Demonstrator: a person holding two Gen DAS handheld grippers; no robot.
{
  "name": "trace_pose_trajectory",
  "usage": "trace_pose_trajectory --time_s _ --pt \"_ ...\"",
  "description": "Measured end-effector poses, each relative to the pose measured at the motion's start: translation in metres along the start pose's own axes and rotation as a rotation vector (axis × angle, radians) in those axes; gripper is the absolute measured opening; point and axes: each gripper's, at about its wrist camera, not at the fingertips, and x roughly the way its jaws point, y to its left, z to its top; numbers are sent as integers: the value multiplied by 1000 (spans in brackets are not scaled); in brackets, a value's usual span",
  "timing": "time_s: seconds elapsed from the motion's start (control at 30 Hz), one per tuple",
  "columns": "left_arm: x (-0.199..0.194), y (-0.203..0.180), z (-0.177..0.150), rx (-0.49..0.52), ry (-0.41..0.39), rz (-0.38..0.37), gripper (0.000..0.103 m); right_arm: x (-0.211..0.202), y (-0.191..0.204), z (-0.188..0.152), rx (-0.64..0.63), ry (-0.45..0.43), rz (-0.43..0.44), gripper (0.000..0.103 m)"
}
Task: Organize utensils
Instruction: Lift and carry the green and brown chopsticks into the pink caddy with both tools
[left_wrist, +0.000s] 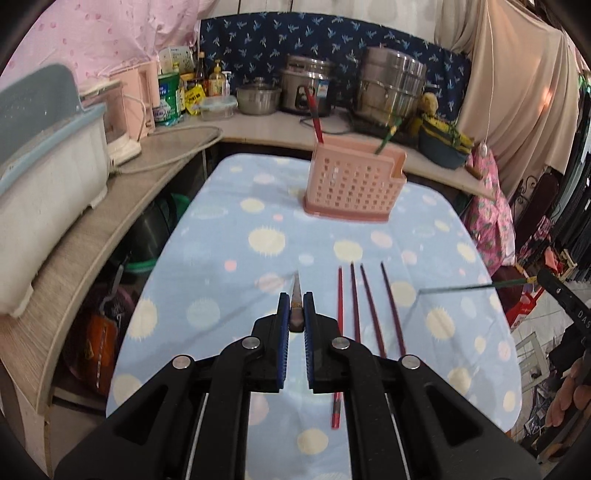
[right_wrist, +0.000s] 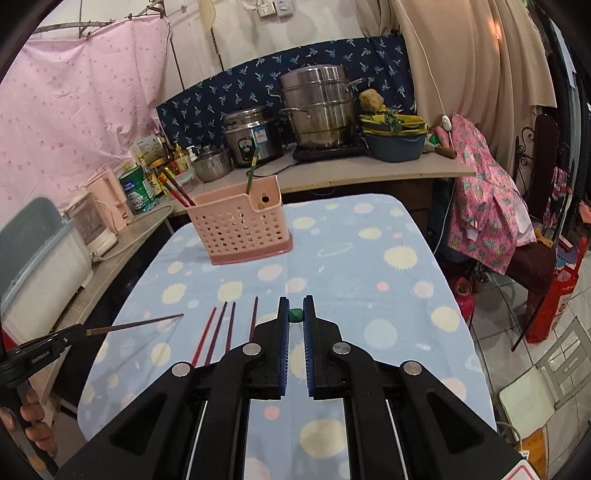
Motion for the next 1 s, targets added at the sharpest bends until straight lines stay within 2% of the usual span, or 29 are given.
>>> trace_pose_trajectory --time_s 0.27,0.43,0.7,0.87,1.0 --pt "-10 -6 79 -3 -101 -3 7 14 9 68 -12 -53 40 7" --pt "-14 -15 122 -2 -160 -31 7 20 13 113 -1 -93 74 7" --pt "-22 -37 203 -6 -282 -77 7 30 43 188 15 -188 148 7" --pt "-11 -48 249 -15 -330 -79 7 47 63 235 20 -256 172 7" --pt "9 -54 273 -12 -344 -77 7 72 78 262 10 -278 179 7"
